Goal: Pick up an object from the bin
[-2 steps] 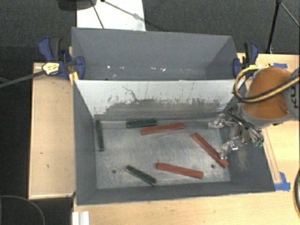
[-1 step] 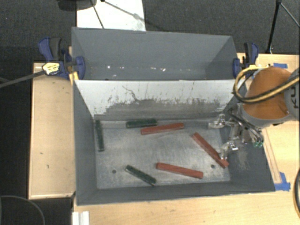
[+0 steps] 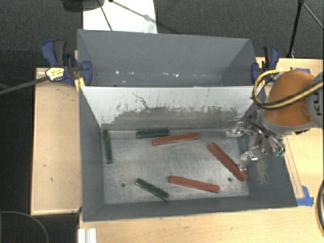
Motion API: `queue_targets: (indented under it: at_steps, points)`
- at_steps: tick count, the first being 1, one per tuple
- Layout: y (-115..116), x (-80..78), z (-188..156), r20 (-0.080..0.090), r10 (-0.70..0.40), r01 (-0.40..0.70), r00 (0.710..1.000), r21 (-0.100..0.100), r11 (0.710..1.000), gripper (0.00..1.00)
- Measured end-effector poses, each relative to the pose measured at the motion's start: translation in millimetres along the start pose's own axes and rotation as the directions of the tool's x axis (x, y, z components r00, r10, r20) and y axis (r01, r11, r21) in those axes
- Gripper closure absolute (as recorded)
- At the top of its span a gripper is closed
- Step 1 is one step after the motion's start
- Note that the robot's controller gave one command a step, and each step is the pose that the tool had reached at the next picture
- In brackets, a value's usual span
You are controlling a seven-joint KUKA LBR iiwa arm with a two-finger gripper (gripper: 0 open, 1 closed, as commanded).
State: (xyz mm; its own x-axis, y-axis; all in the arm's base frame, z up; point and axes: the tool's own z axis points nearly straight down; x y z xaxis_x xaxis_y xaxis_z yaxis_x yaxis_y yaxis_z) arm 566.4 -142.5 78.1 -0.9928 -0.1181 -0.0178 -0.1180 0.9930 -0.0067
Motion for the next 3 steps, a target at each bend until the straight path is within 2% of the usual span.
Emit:
queue_targets:
  at_steps: [1,2,3]
  points:
    - [62.7,64.8,2.7,-0.005,0.002,-0.002,1.0,-0.004,1.0,1.0]
    - [62.7,64.8,2.7,-0.005,0.0,0.0,1.0,-0.003,1.0,1.0]
    - [54.6,35.7,-173.3,-0.009,0.01,-0.01,1.0,-0.004,1.0,1.0]
